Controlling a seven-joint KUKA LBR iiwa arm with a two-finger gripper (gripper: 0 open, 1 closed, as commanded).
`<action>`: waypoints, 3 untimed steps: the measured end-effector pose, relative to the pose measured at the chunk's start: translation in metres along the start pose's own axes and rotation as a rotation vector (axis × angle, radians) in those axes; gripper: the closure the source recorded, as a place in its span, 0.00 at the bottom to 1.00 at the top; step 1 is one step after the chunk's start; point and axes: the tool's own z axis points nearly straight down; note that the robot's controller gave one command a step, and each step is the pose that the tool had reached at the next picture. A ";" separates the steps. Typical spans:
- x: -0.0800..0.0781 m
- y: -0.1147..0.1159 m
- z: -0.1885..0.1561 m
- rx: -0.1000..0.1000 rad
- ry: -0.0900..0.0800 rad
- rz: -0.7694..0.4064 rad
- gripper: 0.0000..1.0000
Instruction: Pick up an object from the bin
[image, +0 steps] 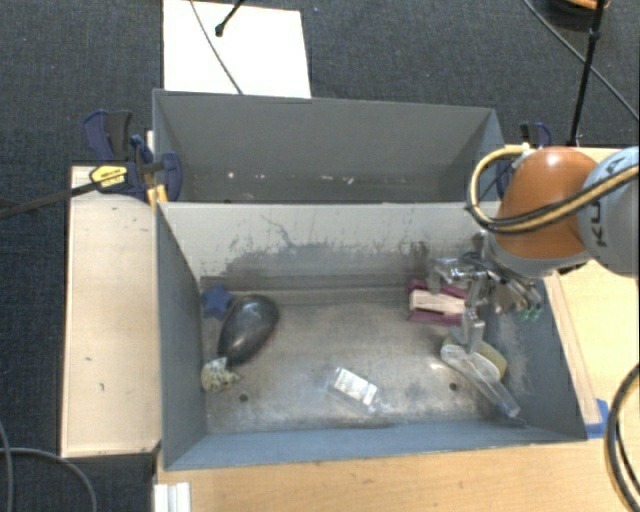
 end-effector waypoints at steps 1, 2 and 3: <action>0.043 -0.026 0.005 -0.004 -0.014 -0.537 0.00; 0.037 -0.023 0.001 -0.001 -0.031 -0.543 1.00; 0.031 -0.032 -0.184 0.003 0.001 -0.748 1.00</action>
Offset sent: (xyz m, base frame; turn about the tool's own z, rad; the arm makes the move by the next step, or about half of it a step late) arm -0.0450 -0.0405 -0.0121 -0.5409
